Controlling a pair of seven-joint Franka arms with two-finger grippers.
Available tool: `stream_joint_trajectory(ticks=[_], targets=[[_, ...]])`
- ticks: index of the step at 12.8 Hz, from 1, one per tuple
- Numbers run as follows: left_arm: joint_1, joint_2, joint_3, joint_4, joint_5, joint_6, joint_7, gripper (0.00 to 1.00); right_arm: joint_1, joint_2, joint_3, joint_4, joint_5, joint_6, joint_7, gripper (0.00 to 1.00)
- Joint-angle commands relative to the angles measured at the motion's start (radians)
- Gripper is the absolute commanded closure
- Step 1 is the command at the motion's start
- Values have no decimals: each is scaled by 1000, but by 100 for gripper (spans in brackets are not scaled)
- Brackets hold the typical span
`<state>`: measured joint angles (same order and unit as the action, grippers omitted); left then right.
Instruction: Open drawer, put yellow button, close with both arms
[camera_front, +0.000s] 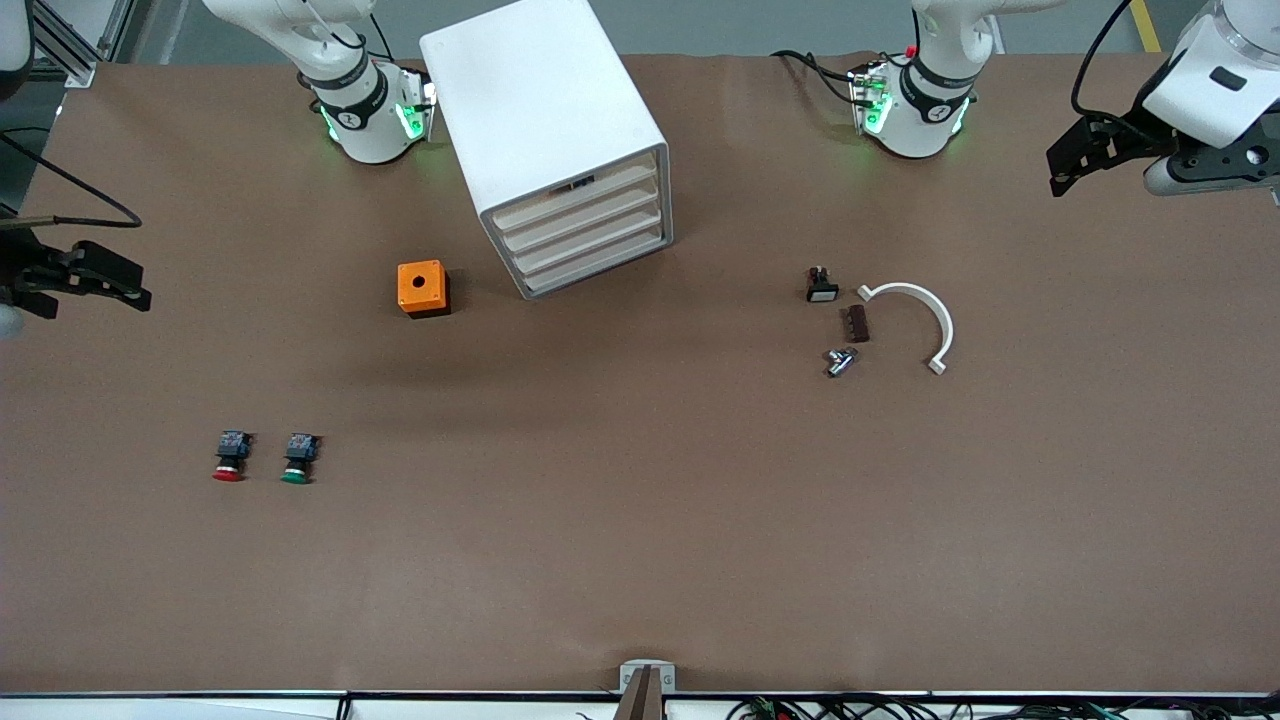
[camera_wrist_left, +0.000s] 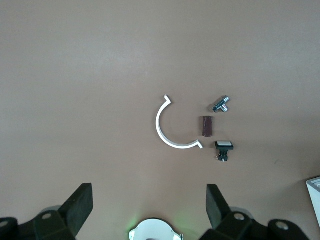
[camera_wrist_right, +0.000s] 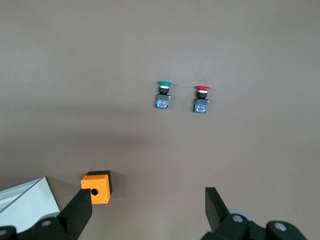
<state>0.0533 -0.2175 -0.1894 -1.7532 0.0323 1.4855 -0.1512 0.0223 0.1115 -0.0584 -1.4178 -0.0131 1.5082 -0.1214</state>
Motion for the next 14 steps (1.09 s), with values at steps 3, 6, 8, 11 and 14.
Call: stream_joint_trajectory(ticks=[3, 6, 8, 11, 14], targets=[[10, -22, 2, -11, -20, -13, 22, 0, -5, -122, 2, -145, -5, 36, 22, 0], [10, -23, 2, -9, -20, -14, 22, 0, -19, -145, 5, -165, 1, 30, 66, 0], [10, -23, 2, -11, -20, -14, 22, 0, -27, -179, 5, -200, 2, 33, 66, 0], [10, -23, 2, -8, -22, -14, 22, 0, -38, -220, 12, -204, 2, -16, 66, 0], [10, -22, 2, -6, -22, -14, 22, 0, -38, -220, 15, -204, 2, -13, 62, 0]])
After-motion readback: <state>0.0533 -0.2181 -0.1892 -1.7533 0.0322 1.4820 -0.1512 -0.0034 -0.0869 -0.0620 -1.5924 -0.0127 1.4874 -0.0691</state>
